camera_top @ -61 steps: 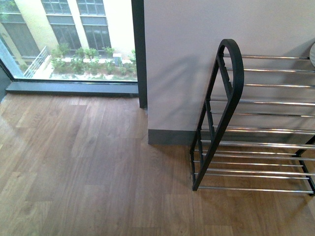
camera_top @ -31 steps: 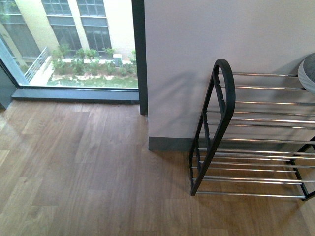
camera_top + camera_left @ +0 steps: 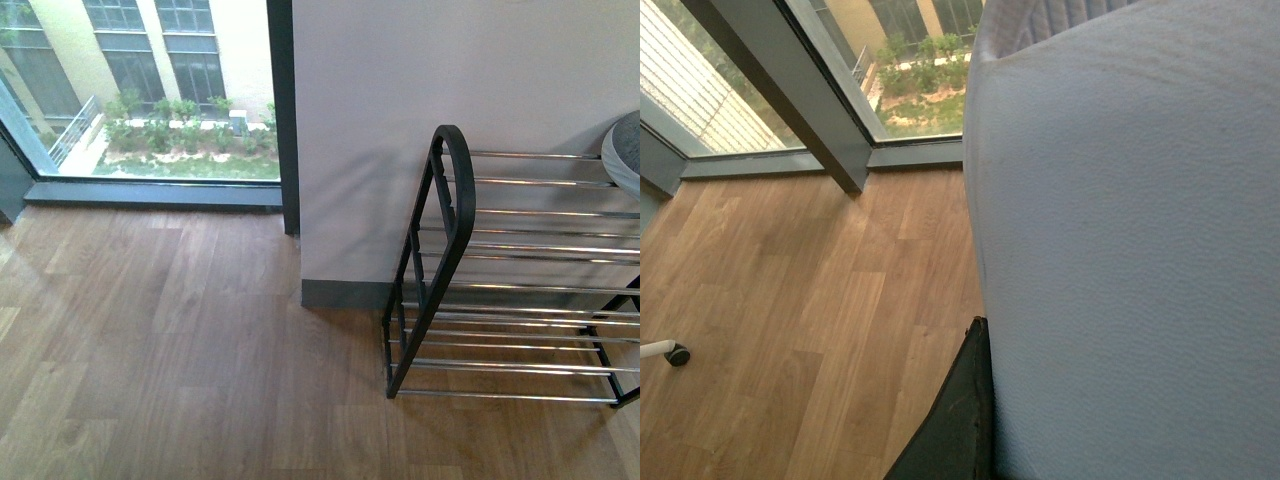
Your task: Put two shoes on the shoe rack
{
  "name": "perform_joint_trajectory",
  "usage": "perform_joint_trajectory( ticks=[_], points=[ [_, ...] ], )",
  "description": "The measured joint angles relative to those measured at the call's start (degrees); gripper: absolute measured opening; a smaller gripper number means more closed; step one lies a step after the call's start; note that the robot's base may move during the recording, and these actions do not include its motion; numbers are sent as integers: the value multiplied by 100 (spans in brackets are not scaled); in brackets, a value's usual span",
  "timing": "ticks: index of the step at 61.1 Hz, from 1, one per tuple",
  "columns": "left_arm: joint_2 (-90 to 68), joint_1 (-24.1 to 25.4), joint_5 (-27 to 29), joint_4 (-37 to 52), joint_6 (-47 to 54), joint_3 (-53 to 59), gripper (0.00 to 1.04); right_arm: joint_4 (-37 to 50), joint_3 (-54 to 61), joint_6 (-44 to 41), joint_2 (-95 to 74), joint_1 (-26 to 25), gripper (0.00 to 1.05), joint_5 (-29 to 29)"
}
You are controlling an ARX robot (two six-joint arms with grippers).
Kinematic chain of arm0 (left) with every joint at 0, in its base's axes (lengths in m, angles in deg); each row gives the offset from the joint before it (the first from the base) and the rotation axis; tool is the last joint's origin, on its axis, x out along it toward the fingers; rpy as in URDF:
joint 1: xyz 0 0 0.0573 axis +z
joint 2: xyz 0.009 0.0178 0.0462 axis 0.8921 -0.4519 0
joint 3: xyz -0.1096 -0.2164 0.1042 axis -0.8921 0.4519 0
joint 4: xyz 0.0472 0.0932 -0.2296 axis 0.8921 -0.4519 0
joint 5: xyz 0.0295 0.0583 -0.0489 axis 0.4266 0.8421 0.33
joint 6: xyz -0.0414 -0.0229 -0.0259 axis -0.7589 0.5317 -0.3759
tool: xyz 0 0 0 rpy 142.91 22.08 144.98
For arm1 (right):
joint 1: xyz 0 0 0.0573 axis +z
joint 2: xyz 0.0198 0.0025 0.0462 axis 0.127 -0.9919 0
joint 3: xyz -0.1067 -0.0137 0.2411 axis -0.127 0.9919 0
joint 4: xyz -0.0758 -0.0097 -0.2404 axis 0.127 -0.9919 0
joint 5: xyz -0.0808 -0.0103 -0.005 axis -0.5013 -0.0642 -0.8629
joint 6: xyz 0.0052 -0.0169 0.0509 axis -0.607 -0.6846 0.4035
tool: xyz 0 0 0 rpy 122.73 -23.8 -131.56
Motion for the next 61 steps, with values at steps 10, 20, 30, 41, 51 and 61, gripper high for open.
perform_joint_trajectory(
  ticks=[10, 20, 30, 41, 51, 61],
  points=[
    [2, 0, 4, 0, 0, 0, 2, -667, -881, -769, -931, 197, 2, -214],
    [2, 0, 4, 0, 0, 0, 2, -1169, -1797, -1558, -2022, 262, 2, -525],
    [2, 0, 4, 0, 0, 0, 2, -1174, -2492, -2398, -3045, 319, 2, -1051],
    [2, 0, 4, 0, 0, 0, 2, -1156, -3040, -3180, -3886, 409, 2, -1561],
    [2, 0, 4, 0, 0, 0, 2, -1038, -3453, -3665, -4544, 422, 2, -2022],
    [2, 0, 4, 0, 0, 0, 2, -1043, -4076, -3825, -5261, 321, 2, -2494]
  ],
)
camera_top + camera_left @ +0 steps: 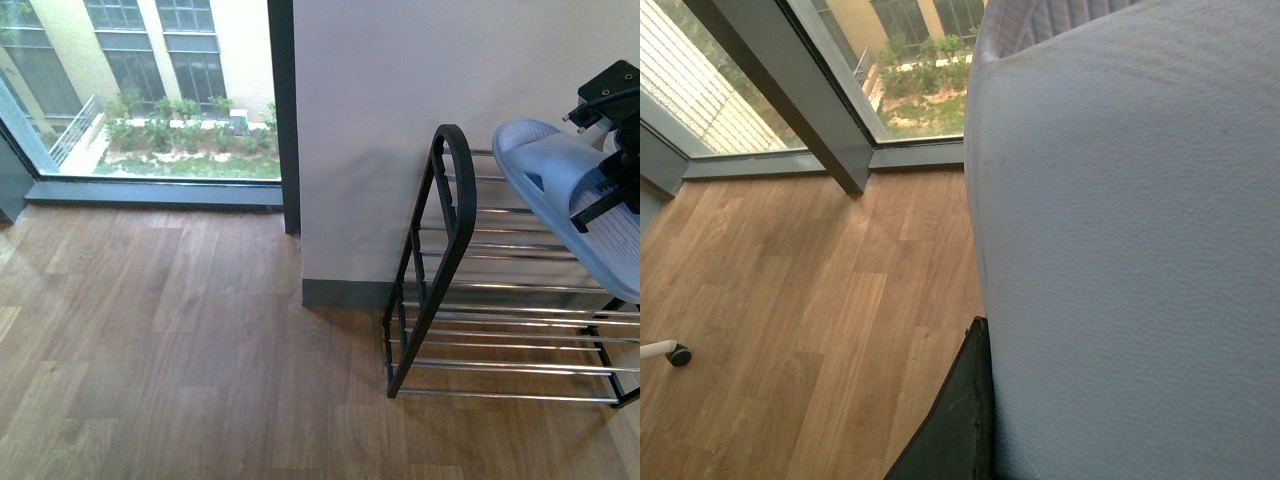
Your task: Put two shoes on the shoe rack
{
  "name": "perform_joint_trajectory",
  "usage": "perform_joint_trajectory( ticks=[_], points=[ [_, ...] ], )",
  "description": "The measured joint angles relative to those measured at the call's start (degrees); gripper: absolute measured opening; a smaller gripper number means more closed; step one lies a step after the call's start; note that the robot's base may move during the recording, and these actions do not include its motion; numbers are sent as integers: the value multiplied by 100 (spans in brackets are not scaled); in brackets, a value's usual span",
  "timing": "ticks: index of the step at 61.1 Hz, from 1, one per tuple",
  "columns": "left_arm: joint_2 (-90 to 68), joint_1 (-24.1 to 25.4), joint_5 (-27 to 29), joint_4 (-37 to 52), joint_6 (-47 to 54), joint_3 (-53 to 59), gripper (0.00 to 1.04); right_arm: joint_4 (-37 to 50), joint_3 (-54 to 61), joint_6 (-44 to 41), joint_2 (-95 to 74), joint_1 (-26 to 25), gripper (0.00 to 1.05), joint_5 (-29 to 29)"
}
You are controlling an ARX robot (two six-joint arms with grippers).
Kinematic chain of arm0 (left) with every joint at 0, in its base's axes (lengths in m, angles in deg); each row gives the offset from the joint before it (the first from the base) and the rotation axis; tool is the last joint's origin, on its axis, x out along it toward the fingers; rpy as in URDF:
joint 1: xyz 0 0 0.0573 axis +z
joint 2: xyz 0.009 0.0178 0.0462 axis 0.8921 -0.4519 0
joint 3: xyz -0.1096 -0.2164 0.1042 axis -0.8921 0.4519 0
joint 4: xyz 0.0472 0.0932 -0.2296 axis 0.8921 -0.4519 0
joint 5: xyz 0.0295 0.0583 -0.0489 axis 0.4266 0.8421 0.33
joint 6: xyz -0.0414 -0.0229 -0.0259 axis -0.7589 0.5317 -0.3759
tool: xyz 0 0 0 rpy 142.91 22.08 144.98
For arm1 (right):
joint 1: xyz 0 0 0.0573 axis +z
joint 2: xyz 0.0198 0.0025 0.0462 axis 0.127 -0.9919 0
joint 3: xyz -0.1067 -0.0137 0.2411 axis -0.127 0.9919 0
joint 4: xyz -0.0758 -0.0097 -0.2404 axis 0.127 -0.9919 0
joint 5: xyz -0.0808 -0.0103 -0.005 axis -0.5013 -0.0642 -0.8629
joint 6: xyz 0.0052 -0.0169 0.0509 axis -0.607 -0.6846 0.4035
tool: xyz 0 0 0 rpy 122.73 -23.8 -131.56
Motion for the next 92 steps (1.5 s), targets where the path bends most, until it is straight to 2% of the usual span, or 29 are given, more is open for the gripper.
perform_joint_trajectory(
  ticks=[15, 41, 92],
  points=[
    [2, 0, 0, 0, 0, 0, 2, -286, -815, 140, -531, -251, 2, -247],
    [0, 0, 0, 0, 0, 0, 2, -933, -1733, 638, -986, -518, 2, -319],
    [0, 0, 0, 0, 0, 0, 2, -1366, -2485, 667, -1412, -660, 2, -256]
  ],
)
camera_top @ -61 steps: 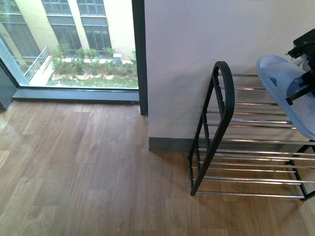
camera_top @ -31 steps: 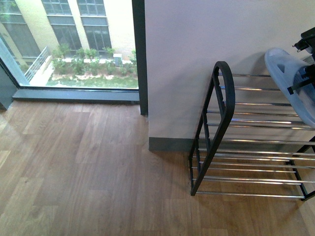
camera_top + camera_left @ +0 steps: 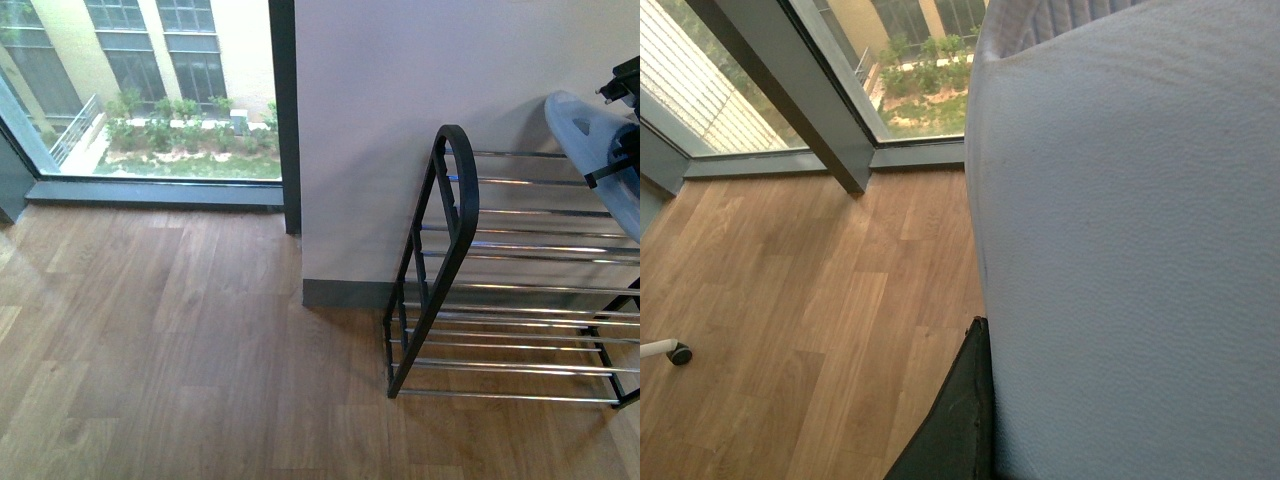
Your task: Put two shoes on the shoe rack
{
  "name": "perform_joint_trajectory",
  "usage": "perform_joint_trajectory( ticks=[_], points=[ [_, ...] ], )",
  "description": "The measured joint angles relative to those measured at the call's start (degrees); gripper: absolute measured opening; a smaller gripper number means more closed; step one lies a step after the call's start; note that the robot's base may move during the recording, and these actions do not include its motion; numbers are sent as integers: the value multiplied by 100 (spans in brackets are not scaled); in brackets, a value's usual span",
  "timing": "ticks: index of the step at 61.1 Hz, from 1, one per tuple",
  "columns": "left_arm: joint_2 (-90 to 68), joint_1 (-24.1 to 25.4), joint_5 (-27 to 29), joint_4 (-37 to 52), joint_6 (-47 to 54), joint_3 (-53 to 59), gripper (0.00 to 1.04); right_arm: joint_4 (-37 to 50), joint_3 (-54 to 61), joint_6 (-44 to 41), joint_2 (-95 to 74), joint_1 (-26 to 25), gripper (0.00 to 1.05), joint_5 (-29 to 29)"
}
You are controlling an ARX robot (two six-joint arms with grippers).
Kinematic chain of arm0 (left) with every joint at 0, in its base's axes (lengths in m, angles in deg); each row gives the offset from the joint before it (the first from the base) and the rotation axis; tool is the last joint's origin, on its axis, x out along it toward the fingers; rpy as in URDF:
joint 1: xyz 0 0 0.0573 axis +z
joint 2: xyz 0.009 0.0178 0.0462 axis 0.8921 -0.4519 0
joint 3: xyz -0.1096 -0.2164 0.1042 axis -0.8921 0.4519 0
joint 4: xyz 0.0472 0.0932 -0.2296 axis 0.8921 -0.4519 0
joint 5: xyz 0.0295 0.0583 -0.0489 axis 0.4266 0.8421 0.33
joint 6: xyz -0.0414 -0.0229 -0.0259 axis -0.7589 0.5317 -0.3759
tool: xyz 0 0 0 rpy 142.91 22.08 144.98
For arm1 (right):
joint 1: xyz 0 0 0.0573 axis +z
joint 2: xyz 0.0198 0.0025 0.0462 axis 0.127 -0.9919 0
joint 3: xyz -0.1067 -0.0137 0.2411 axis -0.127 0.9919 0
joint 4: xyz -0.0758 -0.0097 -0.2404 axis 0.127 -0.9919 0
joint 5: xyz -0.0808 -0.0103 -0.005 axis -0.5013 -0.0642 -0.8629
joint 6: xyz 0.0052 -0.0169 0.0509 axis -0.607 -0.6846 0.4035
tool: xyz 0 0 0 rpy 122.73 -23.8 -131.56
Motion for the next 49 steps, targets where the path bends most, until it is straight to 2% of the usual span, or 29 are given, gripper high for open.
perform_joint_trajectory(
  ticks=[13, 16, 26, 31, 36, 45, 49],
  points=[
    [0, 0, 0, 0, 0, 0, 2, 225, 79, -122, 0, 35, 2, 83],
    [2, 0, 0, 0, 0, 0, 2, 254, 111, -131, 2, 46, 6, 83],
    [0, 0, 0, 0, 0, 0, 2, 369, 286, -125, 107, 74, 31, 133],
    [0, 0, 0, 0, 0, 0, 2, 380, 411, -109, 214, 79, 41, 197],
    [0, 0, 0, 0, 0, 0, 2, 450, 673, -74, 468, 92, 58, 321],
    [0, 0, 0, 0, 0, 0, 2, 551, 1060, -7, 872, 92, 78, 498],
    [0, 0, 0, 0, 0, 0, 2, 671, 1443, 105, 1226, 92, 93, 734]
  ],
)
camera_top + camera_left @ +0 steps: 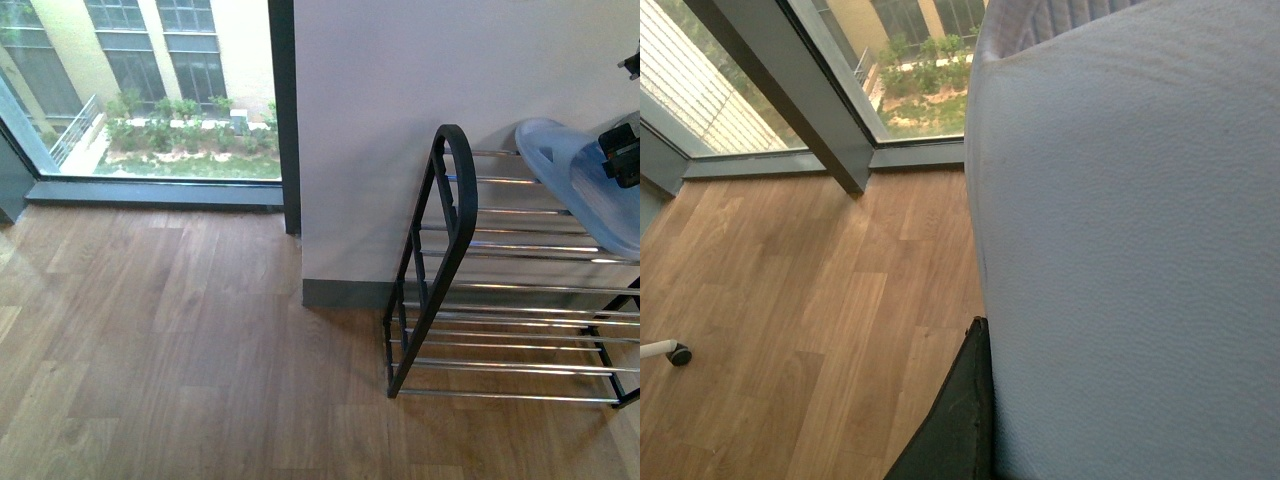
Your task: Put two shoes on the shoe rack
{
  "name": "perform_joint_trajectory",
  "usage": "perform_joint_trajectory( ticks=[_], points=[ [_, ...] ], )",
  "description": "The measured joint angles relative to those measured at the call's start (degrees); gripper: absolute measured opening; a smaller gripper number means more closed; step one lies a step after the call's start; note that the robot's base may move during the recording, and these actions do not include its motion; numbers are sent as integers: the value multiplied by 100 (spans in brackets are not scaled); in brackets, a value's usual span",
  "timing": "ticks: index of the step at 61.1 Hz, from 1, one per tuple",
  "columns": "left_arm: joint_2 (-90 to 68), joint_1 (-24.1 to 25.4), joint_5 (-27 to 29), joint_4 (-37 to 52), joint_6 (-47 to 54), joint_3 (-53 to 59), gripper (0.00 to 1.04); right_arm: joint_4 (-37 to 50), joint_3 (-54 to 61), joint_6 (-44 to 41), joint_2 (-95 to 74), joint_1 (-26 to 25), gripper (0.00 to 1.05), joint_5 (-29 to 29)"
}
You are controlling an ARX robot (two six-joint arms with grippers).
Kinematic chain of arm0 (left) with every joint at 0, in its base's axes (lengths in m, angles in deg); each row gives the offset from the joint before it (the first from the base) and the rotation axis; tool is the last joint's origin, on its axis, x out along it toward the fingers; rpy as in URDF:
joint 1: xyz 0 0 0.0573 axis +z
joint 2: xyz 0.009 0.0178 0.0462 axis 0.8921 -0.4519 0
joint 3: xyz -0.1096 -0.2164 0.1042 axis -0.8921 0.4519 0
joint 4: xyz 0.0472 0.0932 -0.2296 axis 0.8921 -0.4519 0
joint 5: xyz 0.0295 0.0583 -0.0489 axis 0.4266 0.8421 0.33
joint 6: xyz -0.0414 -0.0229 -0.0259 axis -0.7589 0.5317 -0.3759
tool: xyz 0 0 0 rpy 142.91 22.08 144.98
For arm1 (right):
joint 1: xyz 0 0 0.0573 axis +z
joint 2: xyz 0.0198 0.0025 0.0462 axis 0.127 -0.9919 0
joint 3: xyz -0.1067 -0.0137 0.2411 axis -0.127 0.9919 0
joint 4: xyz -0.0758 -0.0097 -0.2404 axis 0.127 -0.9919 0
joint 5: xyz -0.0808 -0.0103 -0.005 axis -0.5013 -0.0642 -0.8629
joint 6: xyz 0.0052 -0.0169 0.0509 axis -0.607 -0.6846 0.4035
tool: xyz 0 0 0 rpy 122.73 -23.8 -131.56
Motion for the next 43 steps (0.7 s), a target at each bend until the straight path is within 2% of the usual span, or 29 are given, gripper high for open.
perform_joint_trajectory(
  ticks=[2, 16, 29, 43],
  points=[
    [0, 0, 0, 0, 0, 0, 2, 66, 203, 92, 173, -2, 97, 131],
    [0, 0, 0, 0, 0, 0, 2, 728, 1534, 693, 1436, -70, 95, 994],
    [0, 0, 0, 0, 0, 0, 2, 1561, 3189, 1541, 3220, -374, 95, 1827],
    [0, 0, 0, 0, 0, 0, 2, 1587, 4660, 2441, 5058, -817, 95, 2315]
  ],
)
